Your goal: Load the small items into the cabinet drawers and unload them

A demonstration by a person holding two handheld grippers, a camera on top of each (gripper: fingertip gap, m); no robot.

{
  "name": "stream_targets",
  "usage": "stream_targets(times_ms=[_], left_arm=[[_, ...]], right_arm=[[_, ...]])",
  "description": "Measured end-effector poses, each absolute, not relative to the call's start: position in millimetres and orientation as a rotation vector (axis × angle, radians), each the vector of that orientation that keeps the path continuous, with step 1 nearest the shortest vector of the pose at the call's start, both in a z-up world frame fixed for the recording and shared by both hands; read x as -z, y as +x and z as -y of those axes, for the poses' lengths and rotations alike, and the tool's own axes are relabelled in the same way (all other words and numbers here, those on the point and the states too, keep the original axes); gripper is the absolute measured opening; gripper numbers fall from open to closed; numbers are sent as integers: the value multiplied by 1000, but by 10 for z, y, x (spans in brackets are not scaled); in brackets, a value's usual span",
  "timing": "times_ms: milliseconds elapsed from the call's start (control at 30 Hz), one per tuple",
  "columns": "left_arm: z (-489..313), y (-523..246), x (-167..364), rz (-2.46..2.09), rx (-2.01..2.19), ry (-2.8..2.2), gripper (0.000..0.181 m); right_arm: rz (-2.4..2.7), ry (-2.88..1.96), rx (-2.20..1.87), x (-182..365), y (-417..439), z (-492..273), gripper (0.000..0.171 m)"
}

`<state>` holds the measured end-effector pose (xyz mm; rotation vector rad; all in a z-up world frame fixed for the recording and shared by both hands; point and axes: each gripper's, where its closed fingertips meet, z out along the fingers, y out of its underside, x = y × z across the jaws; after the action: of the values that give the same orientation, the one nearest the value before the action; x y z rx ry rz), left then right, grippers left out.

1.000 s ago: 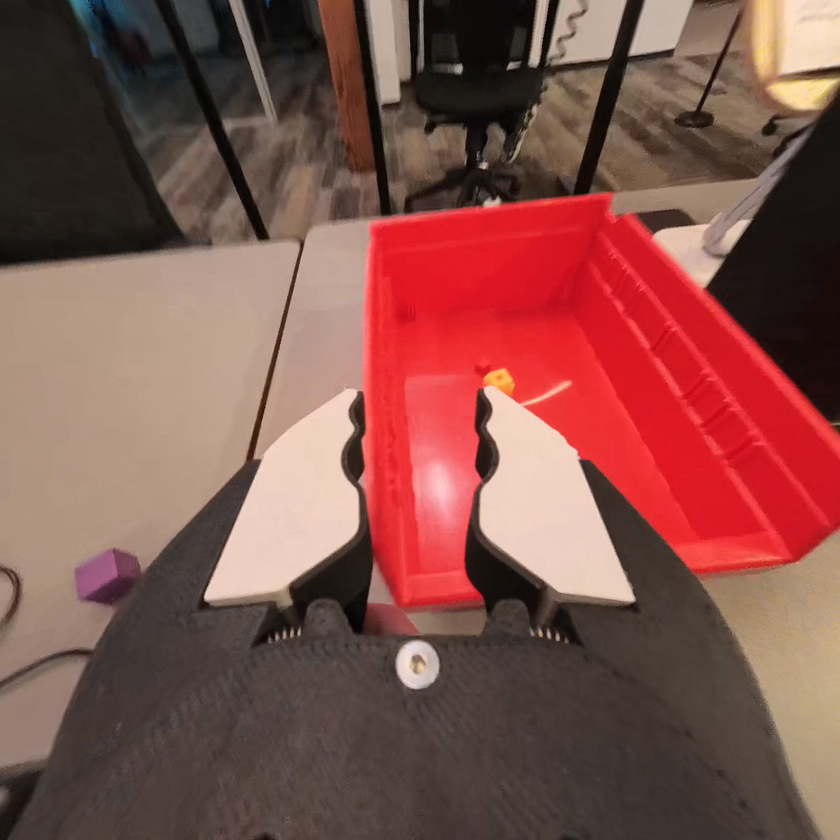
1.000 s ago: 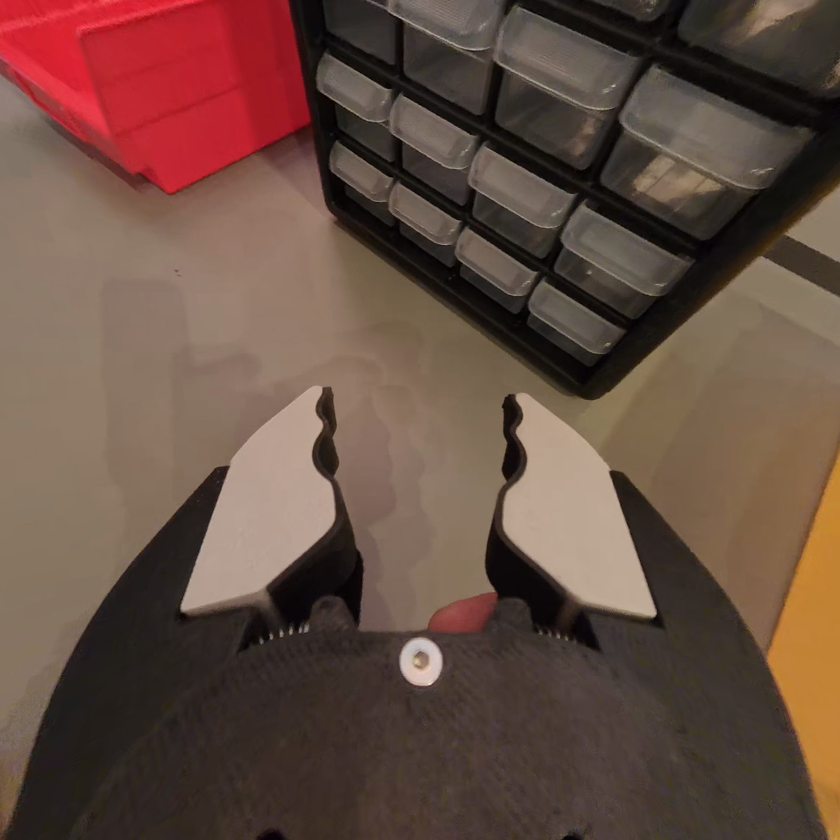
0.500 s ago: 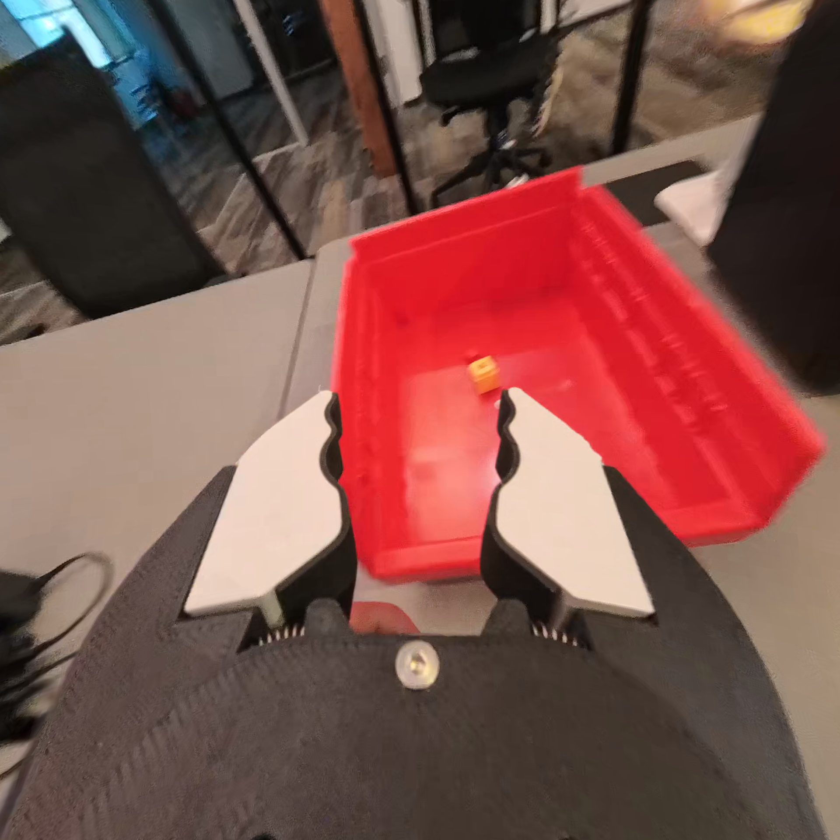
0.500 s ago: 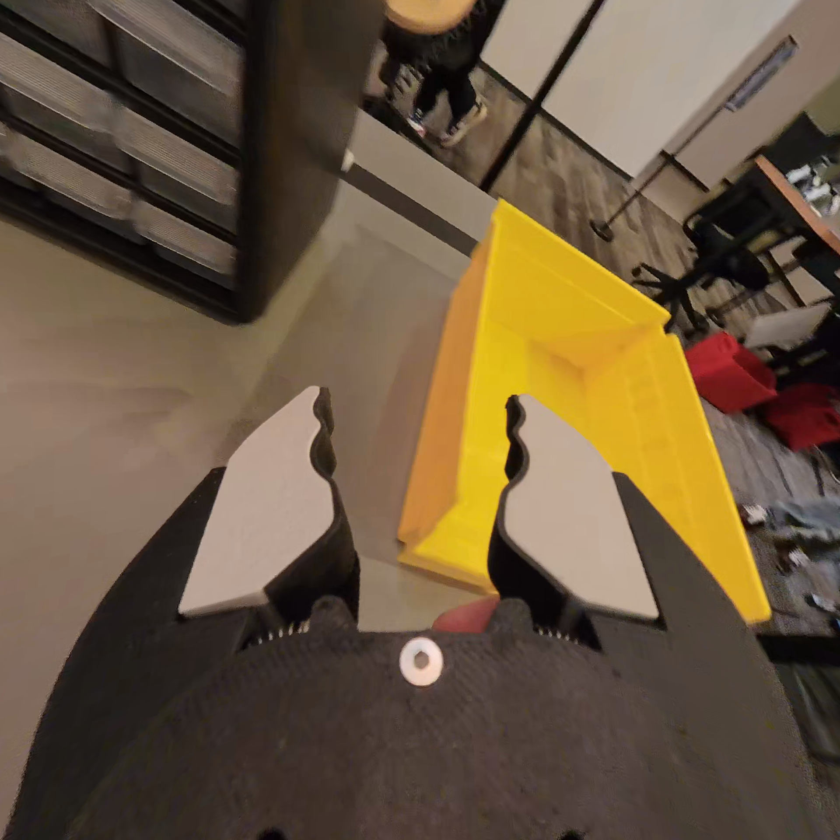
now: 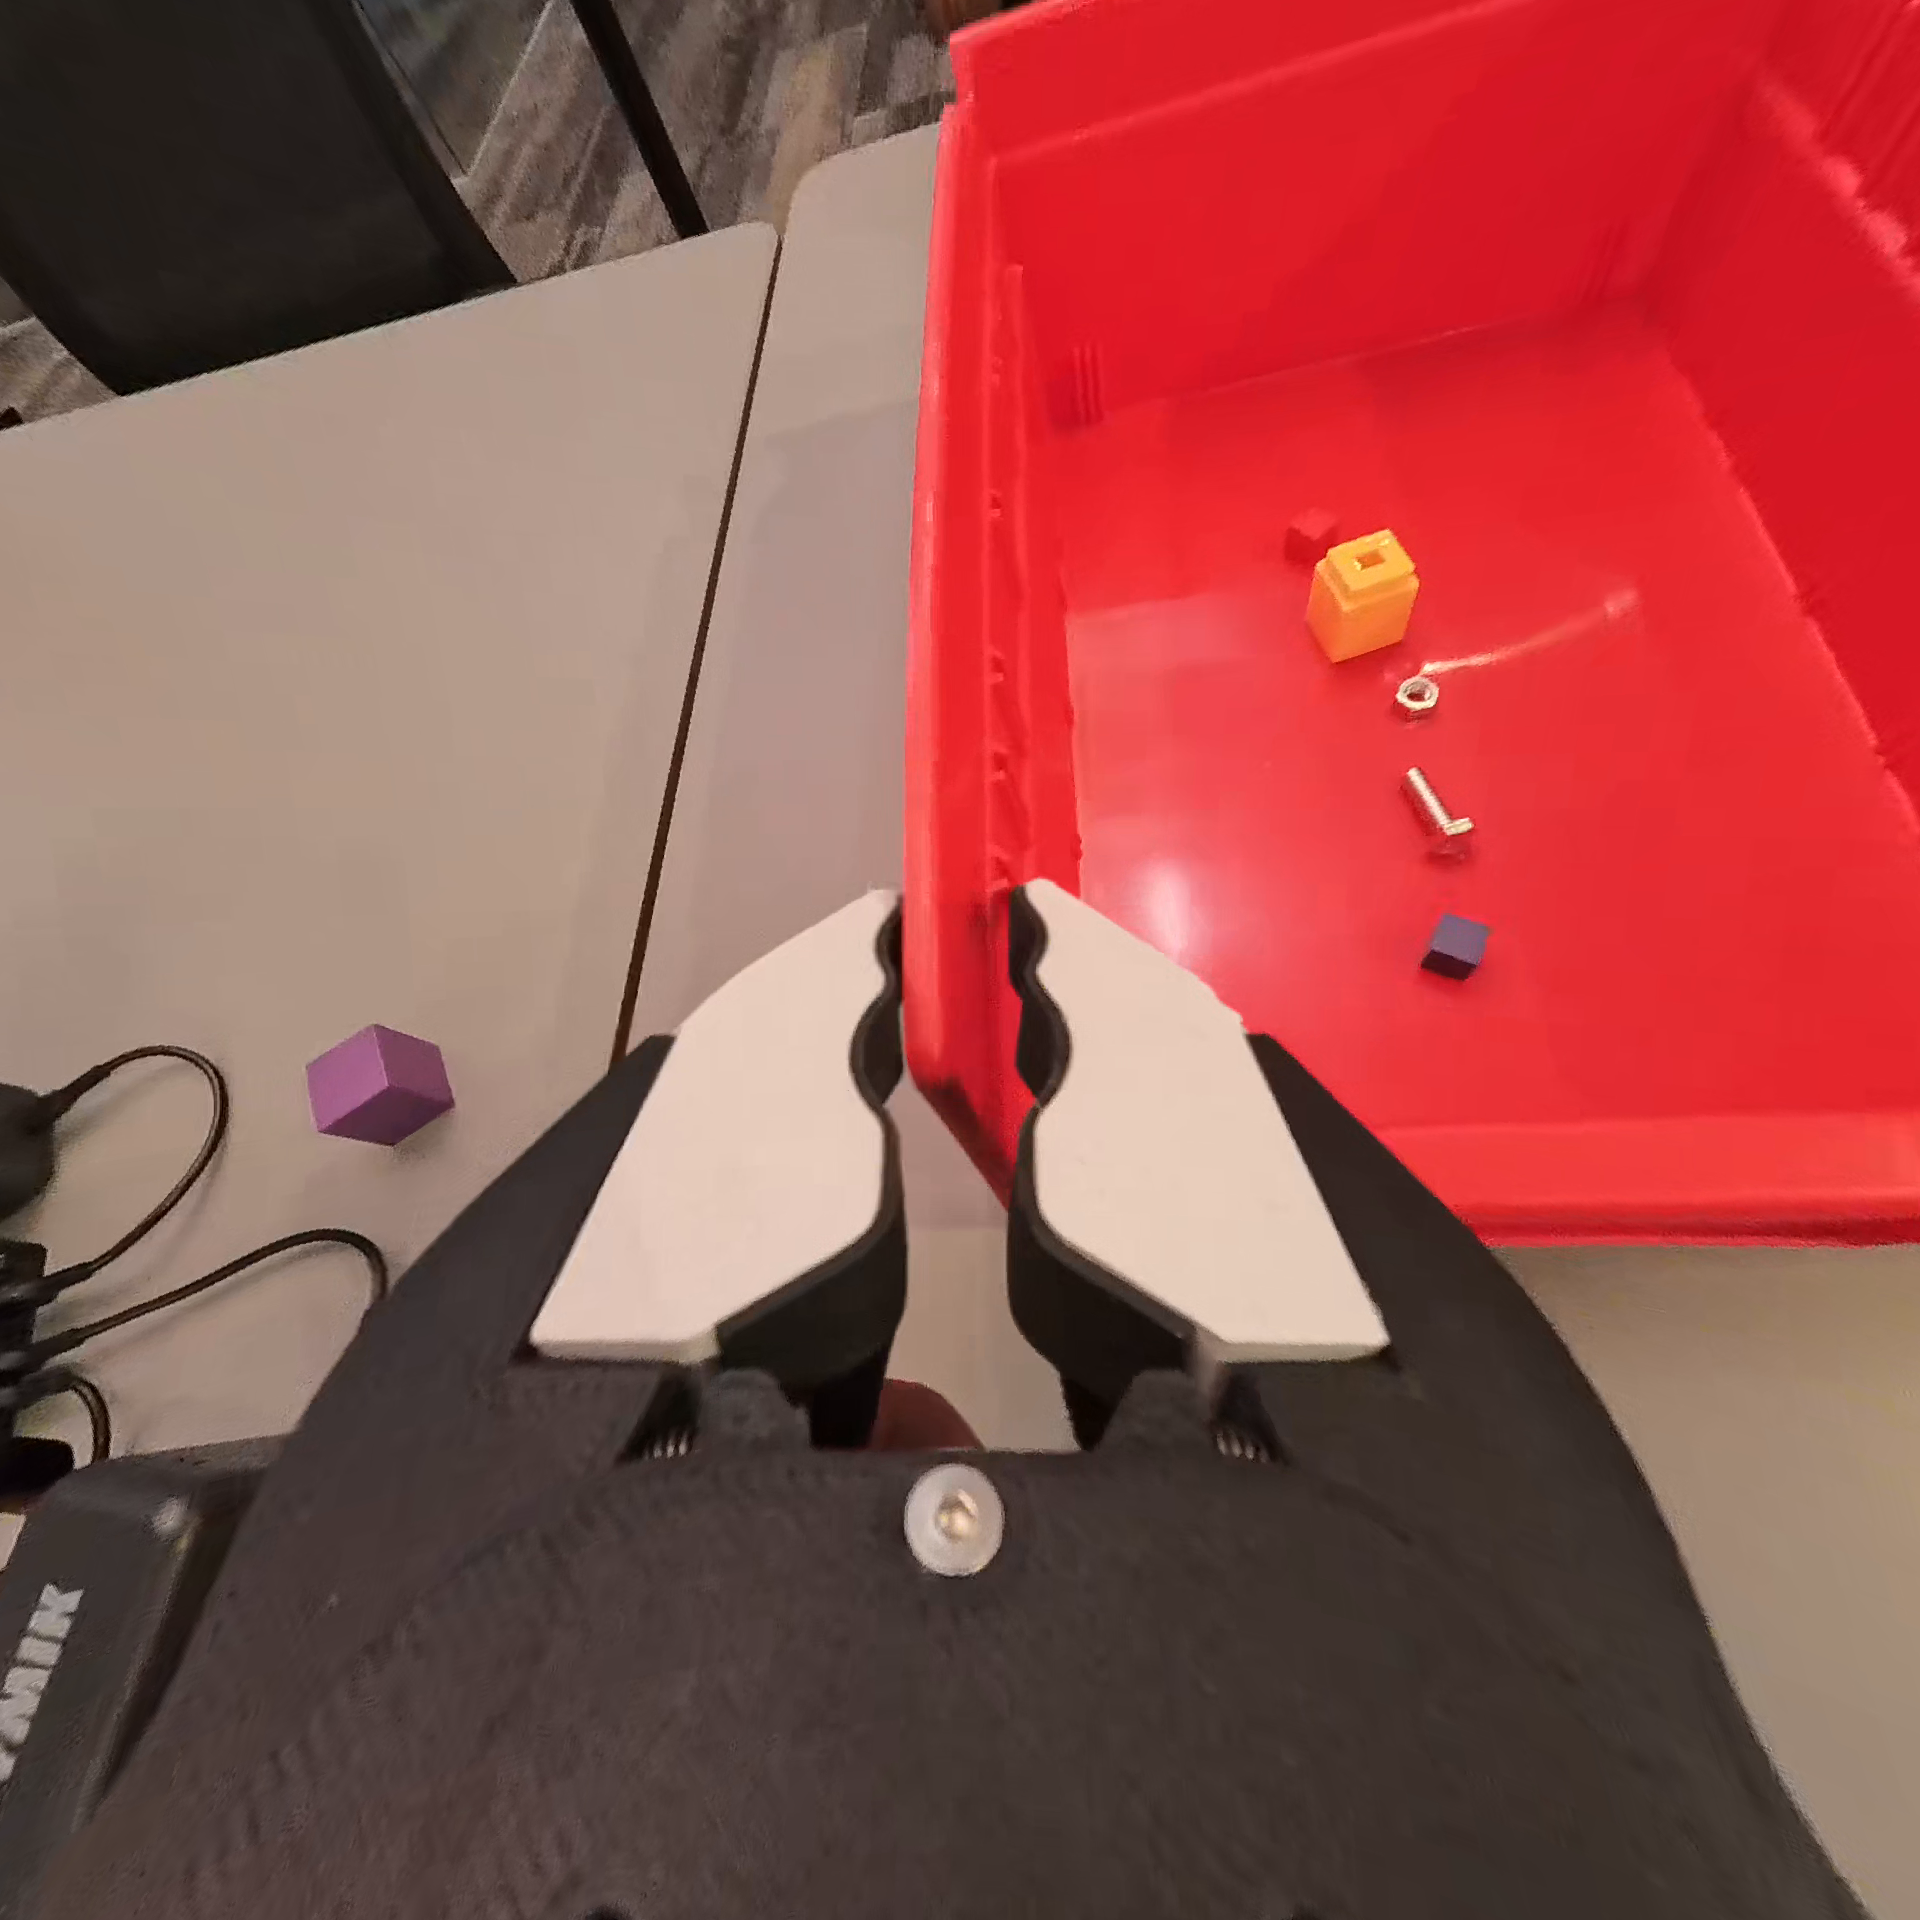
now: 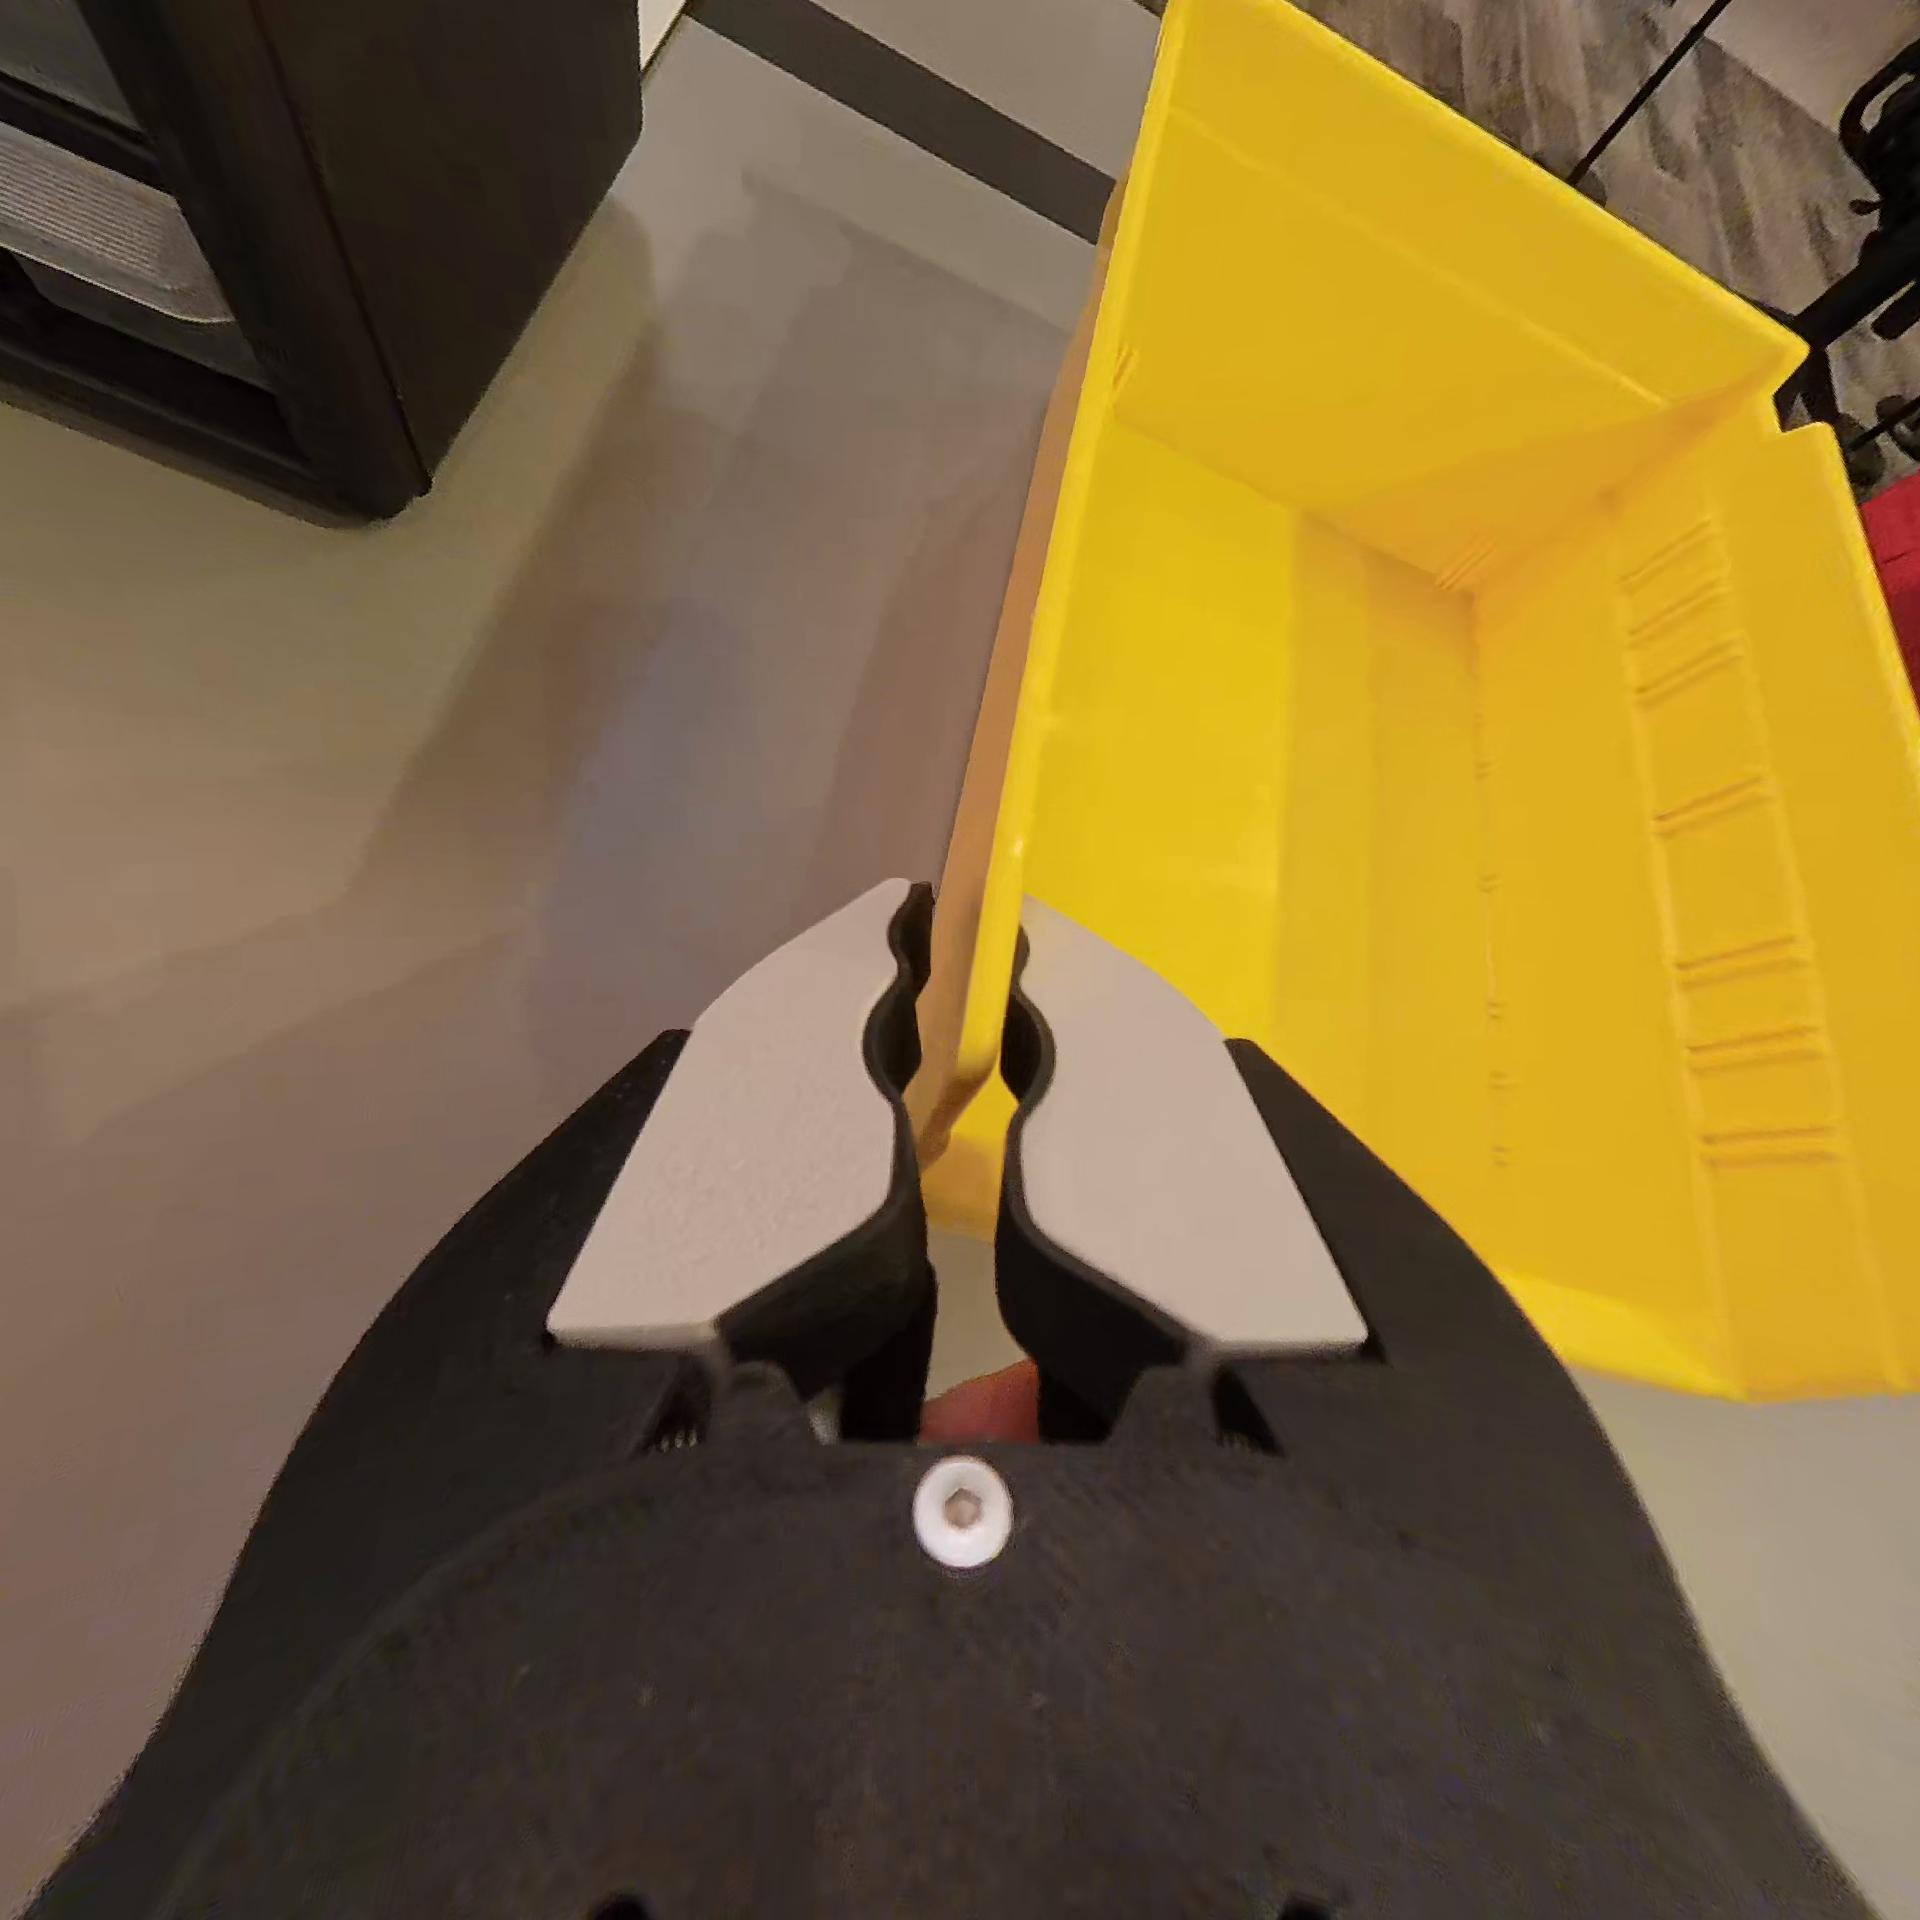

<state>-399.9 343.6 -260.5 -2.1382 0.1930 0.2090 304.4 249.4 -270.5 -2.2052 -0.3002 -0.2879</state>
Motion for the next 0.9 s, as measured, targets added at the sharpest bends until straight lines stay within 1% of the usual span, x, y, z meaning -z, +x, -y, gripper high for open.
stream_targets(times_ms=[300, 333, 367, 400, 433, 467, 500, 567, 667, 733, 767, 833, 900], left_arm=[[-3534, -3984, 2594, -166, -157, -2108, 14], [-3543, -3968, 2597, -168, -148, -2104, 14], [-3550, -3952, 2597, -167, -137, -2096, 13], [-3554, -3935, 2577, -168, -128, -2083, 14], [-3555, -3929, 2532, -159, -125, -2064, 29], [-3551, -3928, 2467, -150, -123, -2045, 42], [-3538, -3931, 2382, -141, -126, -2019, 48], [-3484, -3881, 2166, -137, -126, -1950, 51], [-3352, -3492, 1717, -199, -56, -1813, 53], [-3256, -3023, 1470, -303, 11, -1761, 56], [-3204, -2759, 1425, -362, 41, -1753, 59], [-3079, -2211, 1527, -465, 107, -1779, 69], [-2941, -1696, 1785, -600, 133, -1829, 75]], right_arm=[[271, -2203, 275, 2731, 3087, -2560, 8], [262, -2203, 271, 2737, 3095, -2555, 13], [245, -2199, 269, 2721, 3106, -2552, 31], [236, -2188, 281, 2670, 3123, -2547, 42], [237, -2165, 307, 2584, 3136, -2539, 47], [247, -2133, 332, 2487, 3132, -2526, 48], [264, -2099, 357, 2386, 3109, -2505, 49], [327, -1992, 417, 2137, 2972, -2467, 48], [456, -1898, 348, 1957, 2491, -2439, 50], [540, -1904, 247, 2034, 2140, -2431, 57], [574, -1919, 185, 2098, 1979, -2426, 63], [642, -1969, 45, 2266, 1673, -2399, 75], [692, -2019, -28, 2445, 1466, -2375, 84]])
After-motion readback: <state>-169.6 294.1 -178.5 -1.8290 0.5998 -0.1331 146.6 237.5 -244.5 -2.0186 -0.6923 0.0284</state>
